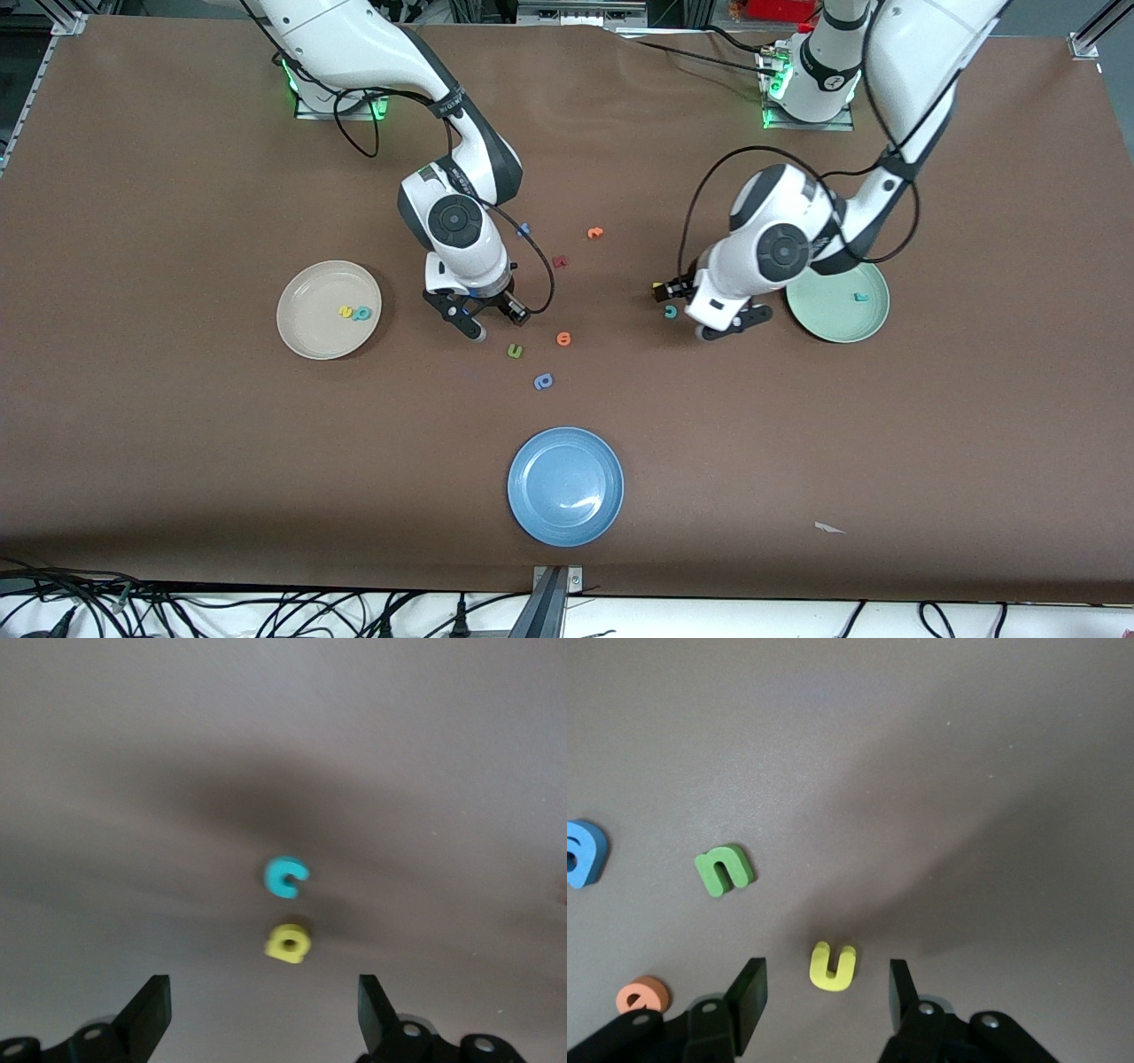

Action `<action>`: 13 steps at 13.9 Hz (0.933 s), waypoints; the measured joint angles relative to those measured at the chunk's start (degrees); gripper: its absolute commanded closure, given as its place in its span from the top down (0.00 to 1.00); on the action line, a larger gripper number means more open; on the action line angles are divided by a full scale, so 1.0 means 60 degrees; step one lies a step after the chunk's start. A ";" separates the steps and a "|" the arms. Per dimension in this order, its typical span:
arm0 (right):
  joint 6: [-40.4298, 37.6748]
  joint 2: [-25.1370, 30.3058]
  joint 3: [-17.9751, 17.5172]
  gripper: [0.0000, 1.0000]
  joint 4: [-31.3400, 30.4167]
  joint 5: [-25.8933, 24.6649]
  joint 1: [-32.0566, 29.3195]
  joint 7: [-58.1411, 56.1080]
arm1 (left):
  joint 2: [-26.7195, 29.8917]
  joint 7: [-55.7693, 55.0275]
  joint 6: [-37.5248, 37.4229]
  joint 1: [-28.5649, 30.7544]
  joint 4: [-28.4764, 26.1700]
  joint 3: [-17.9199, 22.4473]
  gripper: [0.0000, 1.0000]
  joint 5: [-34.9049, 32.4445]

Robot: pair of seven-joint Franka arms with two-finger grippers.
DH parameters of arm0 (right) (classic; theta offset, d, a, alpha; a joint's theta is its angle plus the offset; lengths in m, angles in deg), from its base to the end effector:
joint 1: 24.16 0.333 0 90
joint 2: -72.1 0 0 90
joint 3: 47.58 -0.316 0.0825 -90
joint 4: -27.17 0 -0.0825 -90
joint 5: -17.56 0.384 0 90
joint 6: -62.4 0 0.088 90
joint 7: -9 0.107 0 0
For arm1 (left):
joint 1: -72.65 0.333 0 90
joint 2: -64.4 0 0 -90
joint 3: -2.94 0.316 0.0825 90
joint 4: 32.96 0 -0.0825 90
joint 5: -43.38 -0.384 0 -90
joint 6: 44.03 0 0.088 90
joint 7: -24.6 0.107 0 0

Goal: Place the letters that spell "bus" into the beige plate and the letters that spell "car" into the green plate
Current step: 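Grasp the yellow u with the right gripper while the left gripper grasps the o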

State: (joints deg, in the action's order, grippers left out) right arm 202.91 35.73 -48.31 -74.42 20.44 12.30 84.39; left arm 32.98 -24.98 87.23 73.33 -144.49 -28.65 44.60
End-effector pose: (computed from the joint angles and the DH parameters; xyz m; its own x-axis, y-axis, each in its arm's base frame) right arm 0.5301 0.4014 0.2056 0.7602 -0.6491 -0.0289 -0.6496 -0.7585 -0.0526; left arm 0.5258 -0.3027 0.2259 0.8857 0.3501 -0.3049 0.3911 -0.9165 0.0838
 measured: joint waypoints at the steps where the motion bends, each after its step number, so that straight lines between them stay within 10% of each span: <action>1: 0.0026 -0.0056 0.0001 0.61 0.0009 0.0000 0.0000 0.0009 | -0.0198 -0.0208 0.0263 -0.0209 0.0001 0.0003 0.88 0.0000; 10: 0.0401 -0.0508 -0.0002 0.53 0.0019 0.0010 0.0094 0.0267 | -0.0740 -0.0844 0.0778 -0.0819 0.0005 0.0402 0.86 -0.1165; 13: 0.0403 -0.0517 -0.0001 0.31 0.0054 0.0010 0.0120 0.0383 | -0.0784 -0.0844 0.0777 -0.0843 0.0003 0.0405 0.75 -0.1293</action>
State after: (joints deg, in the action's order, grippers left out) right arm 205.33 32.63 -48.32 -74.10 20.50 13.02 86.69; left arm 28.28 -30.04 91.89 68.28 -144.47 -26.22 36.84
